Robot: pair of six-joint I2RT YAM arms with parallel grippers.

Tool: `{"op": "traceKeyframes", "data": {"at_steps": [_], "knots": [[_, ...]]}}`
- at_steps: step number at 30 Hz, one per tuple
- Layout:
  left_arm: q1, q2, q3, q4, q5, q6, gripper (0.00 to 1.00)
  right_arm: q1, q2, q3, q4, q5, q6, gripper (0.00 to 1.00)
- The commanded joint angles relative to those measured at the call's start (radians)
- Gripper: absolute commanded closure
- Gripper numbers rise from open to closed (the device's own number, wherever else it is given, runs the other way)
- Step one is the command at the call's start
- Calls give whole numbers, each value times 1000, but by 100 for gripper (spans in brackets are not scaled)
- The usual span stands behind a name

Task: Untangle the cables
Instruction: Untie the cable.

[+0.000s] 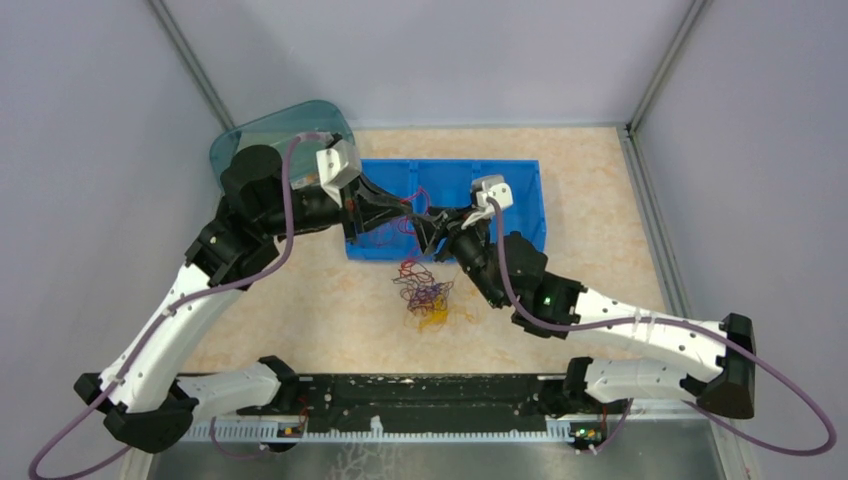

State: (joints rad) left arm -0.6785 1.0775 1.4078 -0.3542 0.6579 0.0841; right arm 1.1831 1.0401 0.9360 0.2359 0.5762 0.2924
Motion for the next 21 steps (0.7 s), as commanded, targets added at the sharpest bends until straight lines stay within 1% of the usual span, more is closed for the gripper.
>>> {"op": "traceKeyframes", "data": {"at_steps": [1, 5, 7, 9, 13, 15, 17, 18, 19, 21], "knots": [[-3, 16, 46, -41, -4, -17, 100, 9, 29, 46, 60, 74, -15, 56], [-3, 29, 63, -101, 40, -2, 100, 9, 52, 39, 137, 127, -42, 63], [-3, 33, 76, -142, 48, 15, 100, 9, 52, 25, 190, 148, -66, 64], [-3, 31, 82, -182, 40, 43, 100, 9, 42, 25, 195, 153, -80, 64], [-3, 8, 51, -252, -61, 149, 100, 6, -9, 5, 165, 161, -96, 65], [-3, -6, 23, -275, -113, 208, 100, 0, -39, -17, 155, 172, -85, 66], [-3, -12, 4, -287, -192, 236, 100, -14, -65, -41, 146, 164, -60, 67], [-3, -11, 3, -296, -211, 254, 100, -21, -76, -52, 146, 159, -51, 70], [-3, -8, 5, -307, -222, 271, 100, -24, -84, -60, 143, 157, -46, 75], [-3, -8, 13, -317, -244, 290, 100, -28, -93, -58, 123, 175, -50, 88]]}}
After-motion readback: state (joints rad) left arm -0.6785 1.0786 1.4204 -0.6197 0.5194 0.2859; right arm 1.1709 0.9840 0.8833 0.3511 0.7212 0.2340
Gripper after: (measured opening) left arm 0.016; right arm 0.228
